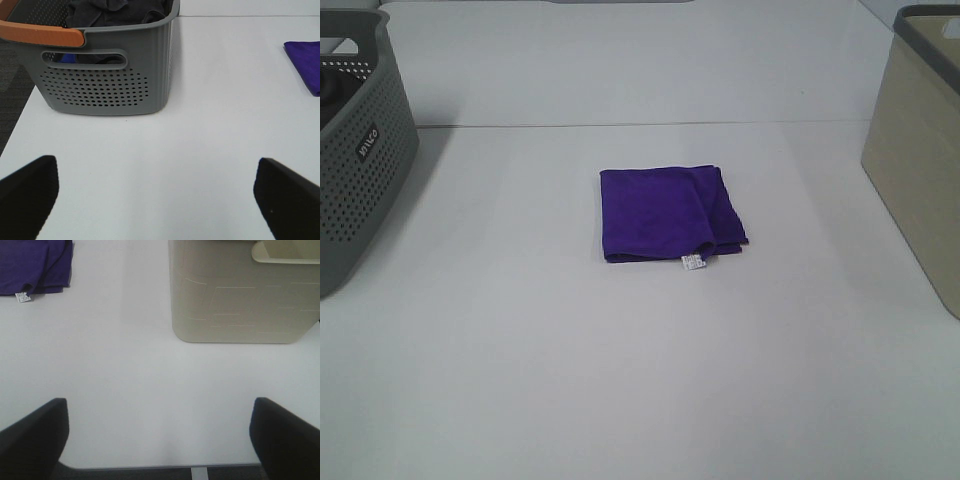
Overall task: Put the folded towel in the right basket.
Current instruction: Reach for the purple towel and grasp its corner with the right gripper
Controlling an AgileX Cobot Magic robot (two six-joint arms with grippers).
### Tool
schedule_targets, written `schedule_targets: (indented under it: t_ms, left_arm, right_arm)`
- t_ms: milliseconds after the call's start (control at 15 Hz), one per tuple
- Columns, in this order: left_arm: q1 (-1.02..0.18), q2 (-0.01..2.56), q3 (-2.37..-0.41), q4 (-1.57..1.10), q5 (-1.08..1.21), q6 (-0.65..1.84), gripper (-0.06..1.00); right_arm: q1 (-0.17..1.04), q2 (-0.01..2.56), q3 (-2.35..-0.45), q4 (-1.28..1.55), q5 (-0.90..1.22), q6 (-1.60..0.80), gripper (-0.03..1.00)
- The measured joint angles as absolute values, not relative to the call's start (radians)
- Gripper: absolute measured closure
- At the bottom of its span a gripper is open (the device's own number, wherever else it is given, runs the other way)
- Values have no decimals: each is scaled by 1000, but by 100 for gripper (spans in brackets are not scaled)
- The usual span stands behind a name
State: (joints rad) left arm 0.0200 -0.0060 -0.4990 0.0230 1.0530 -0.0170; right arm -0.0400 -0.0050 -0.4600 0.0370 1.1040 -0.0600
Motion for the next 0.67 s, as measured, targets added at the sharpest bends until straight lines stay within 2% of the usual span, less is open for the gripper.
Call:
schedule_targets:
  t_ms: [667]
  left_arm:
    - [20, -6, -499, 23, 1053, -17, -5]
  right_arm:
    - [-40, -5, -460, 37, 1104, -60, 2]
